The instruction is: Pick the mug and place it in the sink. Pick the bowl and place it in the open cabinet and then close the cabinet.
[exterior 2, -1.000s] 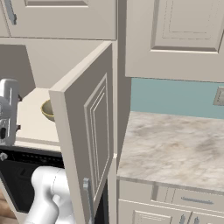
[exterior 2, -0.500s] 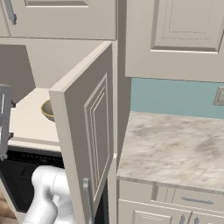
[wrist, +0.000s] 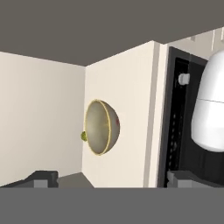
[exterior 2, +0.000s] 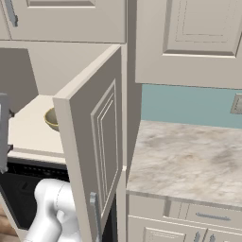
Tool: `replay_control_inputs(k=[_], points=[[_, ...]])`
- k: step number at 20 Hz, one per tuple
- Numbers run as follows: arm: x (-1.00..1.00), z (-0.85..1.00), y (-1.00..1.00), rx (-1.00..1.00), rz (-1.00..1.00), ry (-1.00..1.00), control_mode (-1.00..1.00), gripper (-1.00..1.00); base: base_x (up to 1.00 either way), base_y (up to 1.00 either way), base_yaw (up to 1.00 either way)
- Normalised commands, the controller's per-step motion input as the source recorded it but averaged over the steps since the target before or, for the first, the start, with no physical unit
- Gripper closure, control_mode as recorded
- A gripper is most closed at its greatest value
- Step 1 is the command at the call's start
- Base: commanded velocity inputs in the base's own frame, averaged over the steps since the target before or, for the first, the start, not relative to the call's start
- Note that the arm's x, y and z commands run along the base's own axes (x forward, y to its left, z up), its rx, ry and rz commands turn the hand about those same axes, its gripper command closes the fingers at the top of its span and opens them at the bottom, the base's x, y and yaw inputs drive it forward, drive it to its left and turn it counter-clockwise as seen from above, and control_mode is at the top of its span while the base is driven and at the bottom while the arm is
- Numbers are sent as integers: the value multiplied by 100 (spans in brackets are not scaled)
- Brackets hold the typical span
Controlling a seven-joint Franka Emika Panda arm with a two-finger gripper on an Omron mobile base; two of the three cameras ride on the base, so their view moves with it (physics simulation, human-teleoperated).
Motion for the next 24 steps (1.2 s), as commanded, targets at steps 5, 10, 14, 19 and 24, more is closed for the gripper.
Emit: replay_control_inputs(k=[5, 10, 14, 19, 24], points=[[0, 9, 0, 0, 0, -1, -100, -100, 0, 0, 0], [-7, 9, 0, 0, 0, 0, -100, -100, 0, 0, 0], [-5, 0, 0, 0, 0, 0, 100, -100, -18, 0, -1], [0, 0, 0, 0, 0, 0, 100, -100, -65, 0, -3], [0, 0, 0, 0, 0, 0, 100, -100, -46, -3, -1]])
